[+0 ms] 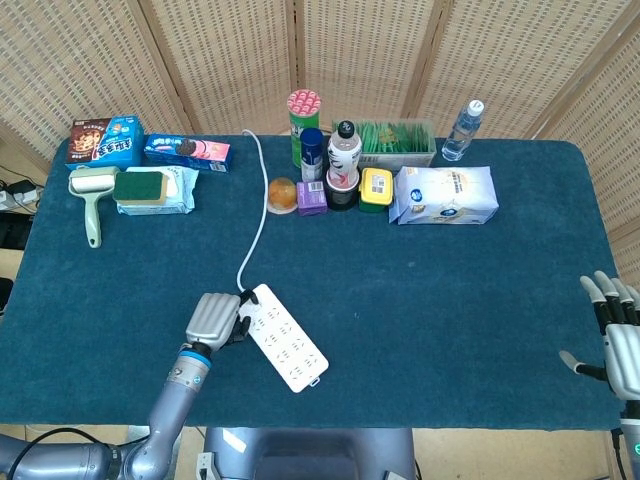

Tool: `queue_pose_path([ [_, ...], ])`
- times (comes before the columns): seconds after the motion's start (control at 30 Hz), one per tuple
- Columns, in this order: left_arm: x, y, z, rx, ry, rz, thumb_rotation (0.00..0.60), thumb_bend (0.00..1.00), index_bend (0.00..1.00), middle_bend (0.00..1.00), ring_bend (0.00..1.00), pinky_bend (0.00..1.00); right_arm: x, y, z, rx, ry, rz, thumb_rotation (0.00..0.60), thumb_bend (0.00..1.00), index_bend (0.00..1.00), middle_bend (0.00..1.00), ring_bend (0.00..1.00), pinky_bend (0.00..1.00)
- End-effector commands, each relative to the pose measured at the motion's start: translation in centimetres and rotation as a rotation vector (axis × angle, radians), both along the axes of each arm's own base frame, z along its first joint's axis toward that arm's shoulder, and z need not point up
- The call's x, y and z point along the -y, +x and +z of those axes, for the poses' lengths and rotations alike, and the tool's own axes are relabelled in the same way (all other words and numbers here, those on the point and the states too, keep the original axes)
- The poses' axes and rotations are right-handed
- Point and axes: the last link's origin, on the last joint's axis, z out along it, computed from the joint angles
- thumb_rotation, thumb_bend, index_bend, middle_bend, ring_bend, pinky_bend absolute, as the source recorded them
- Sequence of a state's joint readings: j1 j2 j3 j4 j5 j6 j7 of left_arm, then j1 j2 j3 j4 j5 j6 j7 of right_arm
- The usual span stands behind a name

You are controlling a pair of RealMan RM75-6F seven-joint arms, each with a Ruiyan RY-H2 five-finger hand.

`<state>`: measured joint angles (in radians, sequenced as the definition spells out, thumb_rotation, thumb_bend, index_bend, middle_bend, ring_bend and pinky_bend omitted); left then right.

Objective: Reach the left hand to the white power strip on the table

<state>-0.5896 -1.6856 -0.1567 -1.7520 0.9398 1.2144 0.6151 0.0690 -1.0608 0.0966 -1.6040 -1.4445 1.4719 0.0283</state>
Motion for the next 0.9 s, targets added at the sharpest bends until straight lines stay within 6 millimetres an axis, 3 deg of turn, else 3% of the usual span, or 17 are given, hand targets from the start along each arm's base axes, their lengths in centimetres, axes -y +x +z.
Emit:
queue_pose_path([
  [0.03,0.2,0.0,2.0,0.053,0.041,-0.003,0.6,0.55,0.35,1.0,1.0,1.0,0.0,0.0,0.0,-0.001,0.0,0.001,0.6,0.0,0.04,0.02,0.01,0.0],
  [0.2,0.8,-1.0,5.0,0.095,0.14,-0.055,0.6,0.44,0.34,1.0,0.99,0.97,0.0,0.1,0.0,-0.002,-0.004,0.002,0.6,0.0,0.04,0.02,0.01,0.0],
  [0.27,1.5,-2.4,6.3,0.07,0.156,-0.067,0.6,0.36,0.25,0.88,0.83,0.82,0.0,0.1,0.0,-0.004,-0.003,0.002,0.6,0.0,0.04,0.02,0.01,0.0],
  [0.3,1.9,-3.2,7.0,0.049,0.154,-0.064,0.6,0.32,0.15,0.73,0.65,0.69,0.0,0.1,-0.1,-0.005,-0.001,0.002,0.6,0.0,0.04,0.02,0.01,0.0],
  [0.33,2.3,-4.1,8.0,0.023,0.158,-0.055,0.6,0.29,0.05,0.49,0.43,0.56,0.0,0.1,-0.1,-0.006,0.0,0.002,0.6,0.0,0.04,0.02,0.01,0.0],
  [0.4,2.9,-5.6,9.5,-0.005,0.169,-0.034,0.6,0.26,0.0,0.24,0.23,0.42,-0.1,0.1,-0.2,-0.008,0.003,0.002,0.6,0.0,0.04,0.02,0.01,0.0],
  [0.5,3.8,-7.5,11.5,-0.016,0.196,-0.002,0.6,0.22,0.0,0.03,0.06,0.26,-0.1,0.2,-0.3,-0.012,0.005,0.005,0.6,0.0,0.04,0.02,0.01,0.0],
  [0.6,4.7,-9.3,13.2,-0.016,0.241,0.025,0.6,0.19,0.0,0.0,0.0,0.15,-0.2,0.3,-0.4,-0.016,0.007,0.006,0.6,0.0,0.04,0.02,0.01,0.0],
  [0.63,5.5,-10.8,14.3,-0.005,0.285,0.061,0.6,0.19,0.0,0.0,0.0,0.12,-0.2,0.4,-0.5,-0.015,0.009,0.01,0.6,0.0,0.04,0.02,0.01,0.0],
  [0.73,7.0,-12.9,15.5,-0.003,0.323,0.08,0.6,0.18,0.0,0.0,0.0,0.09,-0.4,0.6,-0.4,-0.019,0.002,0.014,0.6,0.0,0.04,0.02,0.01,0.0],
  [0.9,8.4,-14.8,16.5,0.013,0.34,0.11,0.6,0.18,0.0,0.0,0.0,0.08,-0.4,0.5,-0.4,-0.02,-0.001,0.011,0.6,0.0,0.04,0.02,0.01,0.0],
])
